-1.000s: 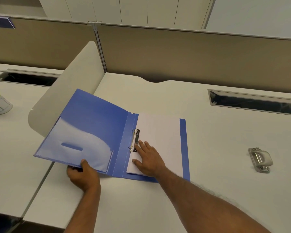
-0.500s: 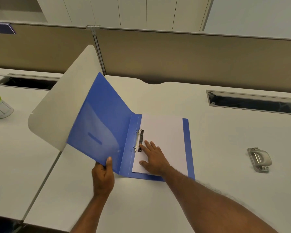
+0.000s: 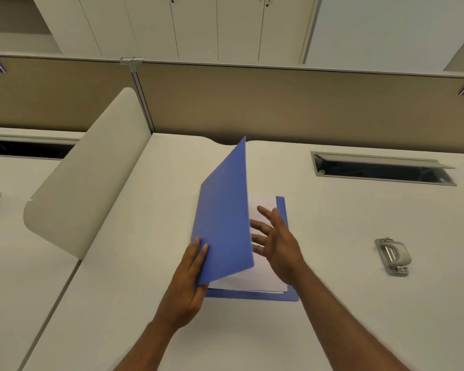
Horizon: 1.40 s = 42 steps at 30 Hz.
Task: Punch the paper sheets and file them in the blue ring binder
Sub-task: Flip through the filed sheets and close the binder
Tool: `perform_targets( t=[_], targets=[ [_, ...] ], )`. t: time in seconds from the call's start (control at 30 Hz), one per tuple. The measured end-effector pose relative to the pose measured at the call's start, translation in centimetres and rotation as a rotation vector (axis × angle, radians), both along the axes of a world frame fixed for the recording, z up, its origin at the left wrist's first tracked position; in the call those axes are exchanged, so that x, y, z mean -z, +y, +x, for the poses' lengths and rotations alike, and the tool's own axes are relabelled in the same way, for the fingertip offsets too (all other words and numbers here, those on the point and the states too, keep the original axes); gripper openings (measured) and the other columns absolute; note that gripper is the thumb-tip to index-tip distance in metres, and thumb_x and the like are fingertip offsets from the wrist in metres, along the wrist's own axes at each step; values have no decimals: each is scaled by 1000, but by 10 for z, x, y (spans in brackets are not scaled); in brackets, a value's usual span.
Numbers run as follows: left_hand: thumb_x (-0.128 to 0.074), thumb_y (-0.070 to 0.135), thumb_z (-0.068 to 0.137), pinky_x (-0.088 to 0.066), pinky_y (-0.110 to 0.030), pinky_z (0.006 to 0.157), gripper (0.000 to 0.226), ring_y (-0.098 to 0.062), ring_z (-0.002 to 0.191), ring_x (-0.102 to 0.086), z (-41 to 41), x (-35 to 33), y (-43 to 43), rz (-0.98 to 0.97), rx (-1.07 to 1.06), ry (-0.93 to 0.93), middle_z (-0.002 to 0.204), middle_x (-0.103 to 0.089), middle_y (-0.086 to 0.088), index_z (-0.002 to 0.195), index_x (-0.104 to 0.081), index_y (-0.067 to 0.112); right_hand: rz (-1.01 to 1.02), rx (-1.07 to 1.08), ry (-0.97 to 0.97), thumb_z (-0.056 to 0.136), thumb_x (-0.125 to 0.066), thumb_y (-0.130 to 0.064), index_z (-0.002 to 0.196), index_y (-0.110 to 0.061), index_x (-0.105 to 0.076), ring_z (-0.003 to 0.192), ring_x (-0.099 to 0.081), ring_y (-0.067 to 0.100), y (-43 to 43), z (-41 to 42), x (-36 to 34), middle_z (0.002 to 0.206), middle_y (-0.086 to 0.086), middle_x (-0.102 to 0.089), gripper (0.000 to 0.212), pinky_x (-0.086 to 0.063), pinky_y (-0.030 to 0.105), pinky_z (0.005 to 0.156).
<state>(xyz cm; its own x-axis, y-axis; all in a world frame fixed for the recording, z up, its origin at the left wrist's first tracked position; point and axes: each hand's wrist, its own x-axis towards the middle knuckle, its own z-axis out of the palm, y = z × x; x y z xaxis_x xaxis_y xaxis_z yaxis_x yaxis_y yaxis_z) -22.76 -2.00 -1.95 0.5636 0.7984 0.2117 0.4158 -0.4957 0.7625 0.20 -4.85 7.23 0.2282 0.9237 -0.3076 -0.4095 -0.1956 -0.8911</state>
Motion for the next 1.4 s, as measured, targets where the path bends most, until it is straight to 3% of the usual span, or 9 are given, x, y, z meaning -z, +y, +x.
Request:
perform_targets(
  t=[0.13, 0.23, 0.37, 0.5, 0.63, 0.93, 1.07, 1.2, 1.4],
  targets=[
    [-46, 69, 83, -12, -43, 118, 83, -13, 149, 3, 6, -1, 3, 86, 85, 166, 161, 3, 11, 150, -9, 39, 50, -93, -180, 72, -62, -68, 142, -40, -32, 116, -62, 22, -12, 17, -35, 133, -8, -58, 81, -52, 45, 92],
    [-34, 77, 81, -11, -44, 119, 78, -11, 149, 2, 15, -1, 14, 39, 79, 136, 161, -2, 12, 148, -24, 39, -40, -91, -630, 85, -67, -39, 147, -34, -24, 116, -56, 16, -17, 35, -36, 132, -9, -50, 75, -49, 31, 90],
    [-21, 85, 76, -4, -45, 121, 81, -7, 146, 16, 35, 0, 43, -54, 30, 340, 158, 13, 17, 147, -17, 45, -238, -250, -1193, 82, -67, -45, 146, -30, -30, 132, -44, 20, -24, 56, 1, 156, -4, -26, 75, -43, 35, 105],
    [-24, 92, 65, 6, -44, 119, 102, -13, 142, 26, 48, -7, 69, 47, 143, 650, 155, 26, 9, 150, -1, 39, -391, -401, -1265, 71, -72, -57, 150, -33, -20, 144, -28, 23, -27, 62, 30, 162, -6, 9, 98, -39, 38, 108],
    [-26, 96, 58, 8, -47, 119, 115, -21, 145, 25, 57, -7, 81, 86, 249, 822, 156, 28, 1, 150, 9, 37, -470, -562, -1398, 66, -76, -59, 152, -34, -11, 150, -2, 21, -20, 67, 48, 160, -6, 20, 111, -38, 43, 110],
    [-16, 102, 48, 20, -51, 114, 125, -17, 137, 41, 64, 12, 77, 126, 253, 893, 150, 38, -1, 148, 15, 34, -513, -614, -1336, 69, -68, -67, 152, -34, -4, 150, 9, 20, -22, 60, 89, 162, -6, 15, 110, -24, 46, 118],
    [-27, 101, 54, 21, -50, 111, 123, -7, 131, 45, 68, 22, 79, 206, 205, 811, 157, 22, -3, 149, 4, 30, -516, -580, -1376, 72, -67, -66, 153, -34, -2, 150, 11, 21, -25, 57, 95, 161, -6, 17, 108, -25, 45, 118],
    [-29, 99, 56, 22, -53, 111, 123, -19, 138, 38, 76, 10, 79, 164, 236, 932, 151, 36, -4, 148, 15, 31, -490, -582, -1427, 73, -62, -69, 153, -30, -3, 150, 5, 26, -25, 61, 92, 162, 0, 13, 107, -9, 42, 122],
    [-15, 100, 43, 13, -53, 116, 131, -24, 146, 22, 84, -20, 81, 159, 249, 943, 158, 23, -3, 152, 3, 30, -438, -523, -1450, 66, -62, -75, 149, -24, -23, 146, -18, 25, -29, 73, 66, 160, 4, -13, 105, -23, 38, 118]
  ],
)
